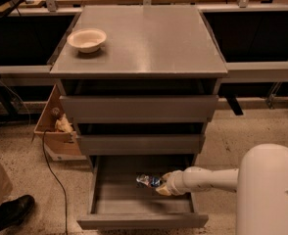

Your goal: Place redbull can into bottom drawer

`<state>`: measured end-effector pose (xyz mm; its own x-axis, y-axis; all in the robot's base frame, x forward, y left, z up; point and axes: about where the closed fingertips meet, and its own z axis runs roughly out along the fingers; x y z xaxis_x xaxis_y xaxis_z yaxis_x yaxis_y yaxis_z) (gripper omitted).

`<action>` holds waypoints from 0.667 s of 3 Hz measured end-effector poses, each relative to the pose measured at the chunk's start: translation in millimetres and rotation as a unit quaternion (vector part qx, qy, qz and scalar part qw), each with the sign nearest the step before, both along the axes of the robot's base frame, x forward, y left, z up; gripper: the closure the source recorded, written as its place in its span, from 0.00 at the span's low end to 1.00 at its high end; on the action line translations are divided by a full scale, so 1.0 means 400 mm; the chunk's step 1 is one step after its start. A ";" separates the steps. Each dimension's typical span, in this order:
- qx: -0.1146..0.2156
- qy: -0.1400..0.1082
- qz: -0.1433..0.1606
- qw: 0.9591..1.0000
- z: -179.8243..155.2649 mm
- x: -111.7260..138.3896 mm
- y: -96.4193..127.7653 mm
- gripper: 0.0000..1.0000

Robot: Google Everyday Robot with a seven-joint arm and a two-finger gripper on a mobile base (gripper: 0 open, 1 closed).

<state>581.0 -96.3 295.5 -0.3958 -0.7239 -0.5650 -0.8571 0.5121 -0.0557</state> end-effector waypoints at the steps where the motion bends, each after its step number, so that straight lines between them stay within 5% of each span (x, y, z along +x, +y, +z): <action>1: -0.001 0.005 -0.008 1.000 -0.075 0.022 -0.016 1.00; 2: 0.004 0.023 -0.013 1.000 -0.164 0.039 -0.015 1.00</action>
Offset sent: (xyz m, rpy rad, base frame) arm 0.0237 -0.0092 -0.0918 0.0159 0.0700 -0.0354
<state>596.8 -102.2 229.9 -0.4402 -0.7085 -0.5516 -0.8453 0.5342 -0.0115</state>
